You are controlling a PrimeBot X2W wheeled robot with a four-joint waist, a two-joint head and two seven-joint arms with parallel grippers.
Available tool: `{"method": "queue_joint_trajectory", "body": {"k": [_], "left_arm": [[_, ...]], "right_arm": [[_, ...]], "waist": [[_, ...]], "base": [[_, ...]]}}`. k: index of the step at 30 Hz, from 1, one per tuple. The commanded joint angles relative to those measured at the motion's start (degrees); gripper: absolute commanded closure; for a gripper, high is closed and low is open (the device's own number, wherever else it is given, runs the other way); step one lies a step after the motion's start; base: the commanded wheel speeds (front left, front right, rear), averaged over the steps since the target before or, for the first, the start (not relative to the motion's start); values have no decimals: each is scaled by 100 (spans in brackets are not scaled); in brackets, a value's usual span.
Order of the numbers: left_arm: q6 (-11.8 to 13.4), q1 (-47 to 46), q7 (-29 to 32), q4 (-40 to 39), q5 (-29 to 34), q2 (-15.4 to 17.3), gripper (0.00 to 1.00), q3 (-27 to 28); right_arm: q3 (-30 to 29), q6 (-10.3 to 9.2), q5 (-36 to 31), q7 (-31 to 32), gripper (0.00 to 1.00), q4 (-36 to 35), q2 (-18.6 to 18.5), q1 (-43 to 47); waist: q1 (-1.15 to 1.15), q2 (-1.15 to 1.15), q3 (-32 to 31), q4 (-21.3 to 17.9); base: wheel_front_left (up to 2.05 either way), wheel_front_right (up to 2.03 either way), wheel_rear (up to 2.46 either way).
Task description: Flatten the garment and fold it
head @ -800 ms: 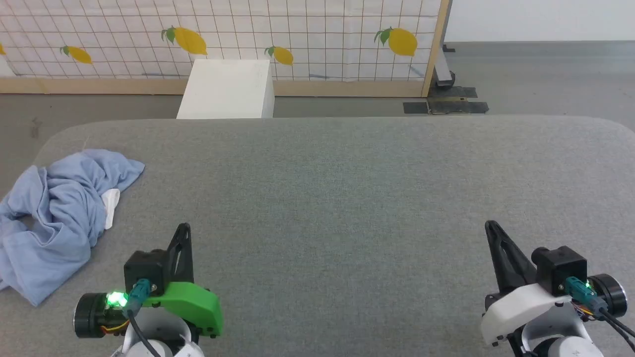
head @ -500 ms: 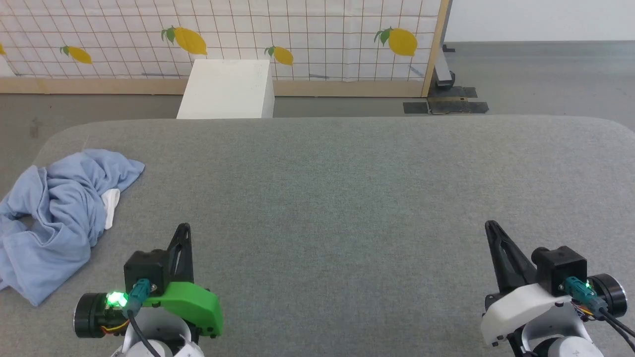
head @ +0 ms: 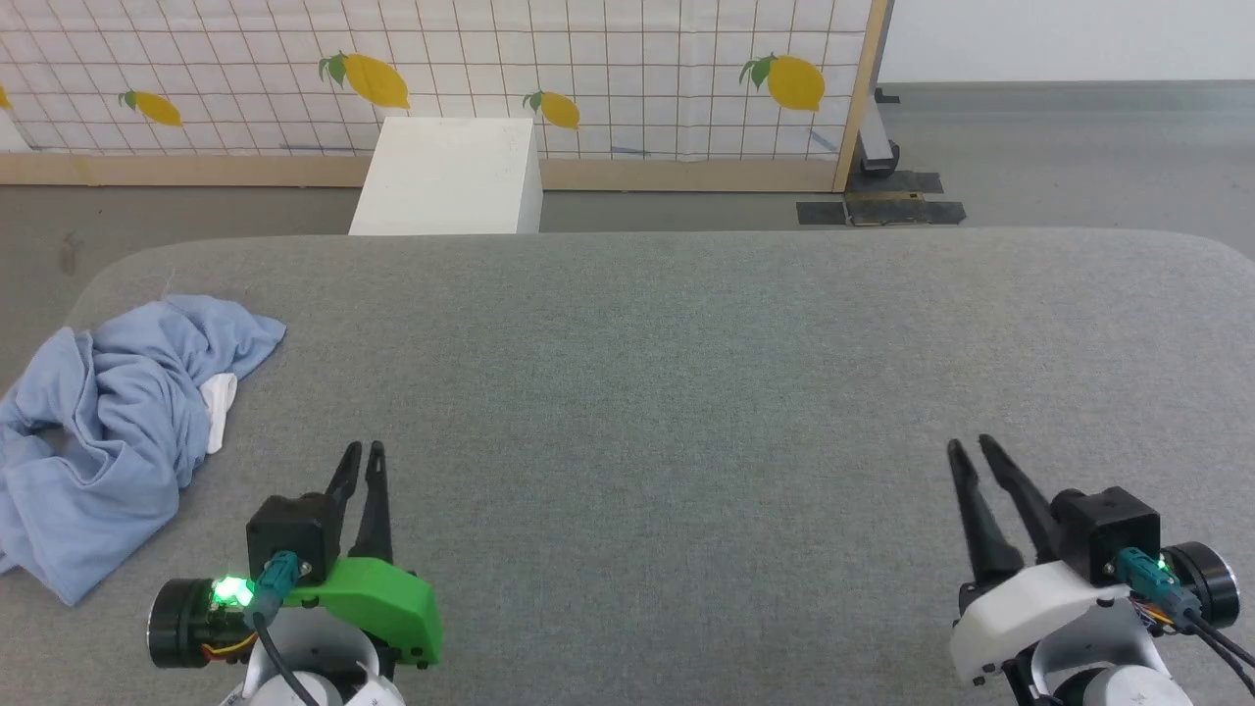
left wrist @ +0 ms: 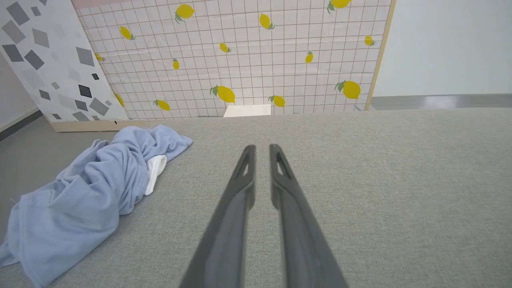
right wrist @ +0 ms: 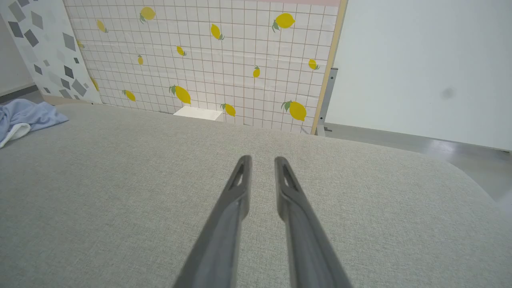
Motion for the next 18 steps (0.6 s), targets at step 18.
{"method": "queue_joint_trajectory", "body": {"k": [18], "left_arm": [[197, -108, -212, 223, -188, 7, 0, -133]], "right_arm": [[-73, -1, 126, -165, 0, 60, 2, -57]], "waist": [[0, 0, -1, 372]], "base": [[0, 0, 0]]}}
